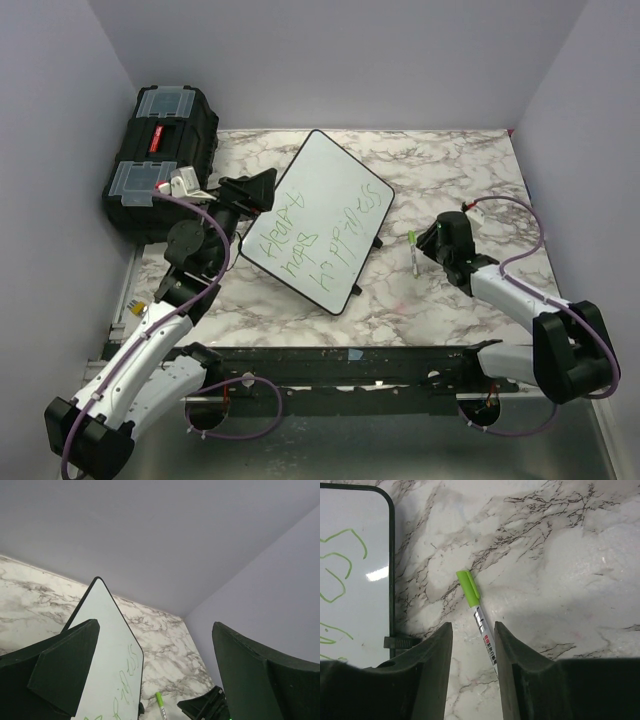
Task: Write a sentence on the whiteboard
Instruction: Put down the whiteboard marker at the center of the board, then reset both arms
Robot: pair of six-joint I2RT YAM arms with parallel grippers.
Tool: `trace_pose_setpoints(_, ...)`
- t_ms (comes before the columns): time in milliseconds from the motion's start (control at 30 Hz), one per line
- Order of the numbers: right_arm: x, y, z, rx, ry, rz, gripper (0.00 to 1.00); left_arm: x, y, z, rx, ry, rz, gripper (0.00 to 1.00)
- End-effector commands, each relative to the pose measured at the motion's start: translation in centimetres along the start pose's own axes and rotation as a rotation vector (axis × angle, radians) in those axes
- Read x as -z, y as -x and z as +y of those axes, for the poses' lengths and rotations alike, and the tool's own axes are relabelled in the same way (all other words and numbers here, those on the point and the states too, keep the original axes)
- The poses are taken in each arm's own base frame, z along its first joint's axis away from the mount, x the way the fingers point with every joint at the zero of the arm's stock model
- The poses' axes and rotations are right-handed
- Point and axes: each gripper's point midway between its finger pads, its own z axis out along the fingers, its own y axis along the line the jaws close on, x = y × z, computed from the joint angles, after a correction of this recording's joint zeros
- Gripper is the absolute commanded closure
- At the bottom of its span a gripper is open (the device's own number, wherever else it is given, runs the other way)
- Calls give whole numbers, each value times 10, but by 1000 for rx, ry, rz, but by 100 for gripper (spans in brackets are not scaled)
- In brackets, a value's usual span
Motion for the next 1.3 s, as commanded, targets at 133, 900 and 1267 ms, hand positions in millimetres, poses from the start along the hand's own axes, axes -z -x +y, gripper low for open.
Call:
trace_pose_setpoints(133,13,6,-1,-8,3,-3,52,6,1,6,-30,13,1,2)
trace_pose_setpoints(900,139,44,146,250,867,8,0,35,22,43,-238,160,-65,2)
trace_pose_setpoints(1267,162,30,149,204,1005,28,0,46,33,61,-322,239,-110,2)
